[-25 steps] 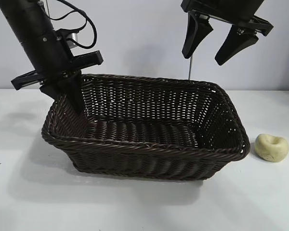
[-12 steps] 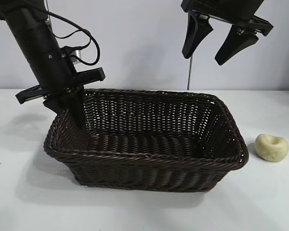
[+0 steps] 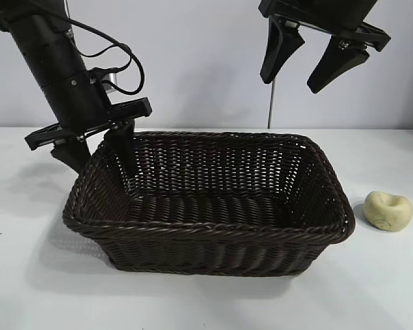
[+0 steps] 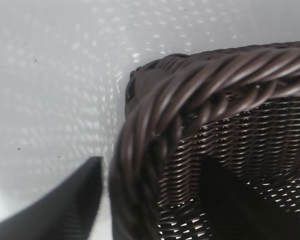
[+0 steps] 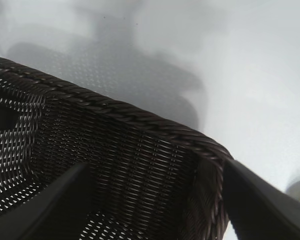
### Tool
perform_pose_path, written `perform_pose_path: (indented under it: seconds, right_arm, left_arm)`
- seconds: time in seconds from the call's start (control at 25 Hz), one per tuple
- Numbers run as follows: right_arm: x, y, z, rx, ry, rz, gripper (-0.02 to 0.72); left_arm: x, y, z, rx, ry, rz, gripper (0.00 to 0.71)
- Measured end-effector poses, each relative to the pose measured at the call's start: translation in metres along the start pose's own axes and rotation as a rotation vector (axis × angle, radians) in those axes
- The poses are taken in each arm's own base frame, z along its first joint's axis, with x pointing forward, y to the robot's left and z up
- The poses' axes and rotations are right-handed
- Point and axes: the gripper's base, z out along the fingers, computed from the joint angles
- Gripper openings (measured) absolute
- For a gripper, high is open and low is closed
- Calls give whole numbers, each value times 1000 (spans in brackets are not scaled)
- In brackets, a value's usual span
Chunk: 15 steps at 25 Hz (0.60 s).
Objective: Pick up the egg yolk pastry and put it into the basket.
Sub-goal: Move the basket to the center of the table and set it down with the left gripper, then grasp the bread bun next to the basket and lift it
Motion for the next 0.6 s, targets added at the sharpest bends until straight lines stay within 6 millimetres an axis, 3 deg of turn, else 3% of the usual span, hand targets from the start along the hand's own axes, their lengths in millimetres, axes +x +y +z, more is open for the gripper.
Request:
perform_pose_path:
  seconds: [0.2,0.6]
  right_arm:
    - [0,0,0,0,0,0,528]
    - [0,0,0,0,0,0,528]
  left_arm:
    - [1,-2,-9,-15,-20,4,517]
    - [19,-16,-61,-34,-54,56,521]
